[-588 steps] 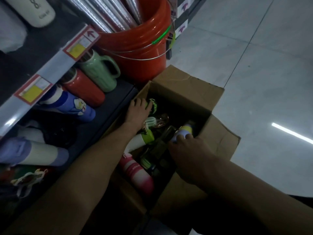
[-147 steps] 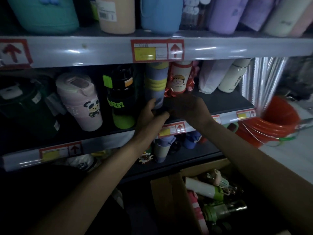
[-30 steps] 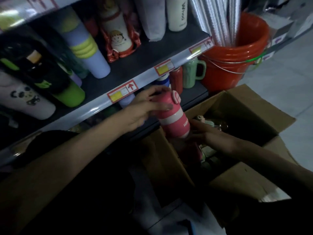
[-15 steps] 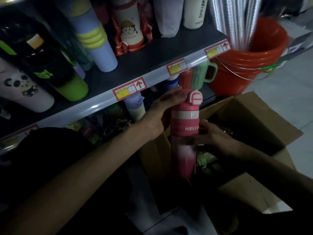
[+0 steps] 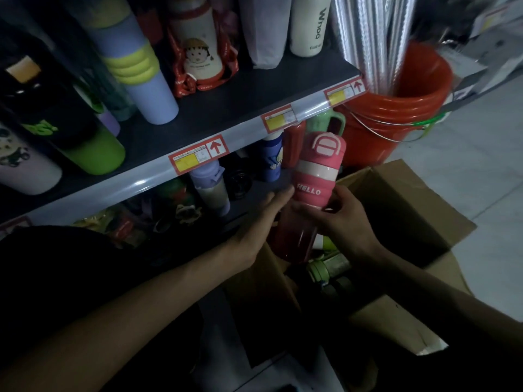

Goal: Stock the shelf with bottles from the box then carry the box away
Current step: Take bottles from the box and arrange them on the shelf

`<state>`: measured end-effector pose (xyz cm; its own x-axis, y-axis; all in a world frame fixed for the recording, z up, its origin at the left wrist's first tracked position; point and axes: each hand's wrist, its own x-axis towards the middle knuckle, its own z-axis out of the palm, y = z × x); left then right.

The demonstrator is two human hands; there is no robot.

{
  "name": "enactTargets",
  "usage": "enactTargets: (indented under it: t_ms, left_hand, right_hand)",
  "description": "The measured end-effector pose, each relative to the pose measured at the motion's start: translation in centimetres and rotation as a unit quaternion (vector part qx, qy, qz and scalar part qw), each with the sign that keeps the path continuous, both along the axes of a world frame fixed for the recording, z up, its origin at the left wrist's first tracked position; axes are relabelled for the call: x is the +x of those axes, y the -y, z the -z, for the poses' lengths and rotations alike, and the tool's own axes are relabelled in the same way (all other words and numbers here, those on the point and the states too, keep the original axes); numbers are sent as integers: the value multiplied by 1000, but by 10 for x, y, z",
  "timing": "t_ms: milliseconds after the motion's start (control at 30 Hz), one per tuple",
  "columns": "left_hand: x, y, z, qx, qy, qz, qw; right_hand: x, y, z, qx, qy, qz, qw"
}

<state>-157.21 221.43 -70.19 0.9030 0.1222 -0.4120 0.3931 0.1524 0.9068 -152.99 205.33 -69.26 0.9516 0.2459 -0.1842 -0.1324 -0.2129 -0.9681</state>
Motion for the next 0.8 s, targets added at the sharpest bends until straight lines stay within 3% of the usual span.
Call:
enactTargets:
  t_ms: [233,500,667,800]
  left_hand:
    - [1,-8,-2,-9,-16,-18,1000]
    - [0,-18,-20,-152,-14,-42,987]
    - [-4,-33,-38,-358,-27,25,933]
    - [-6,-48,-47,-453,-36,113,884]
  right_hand:
    - [-11,-1,-12,24,9,-83,996]
    - [-5,4,-15,40,23,-46,998]
    - [-5,3,-14,29,19,-49,998]
    - [-5,1,-14,29,9,-48,998]
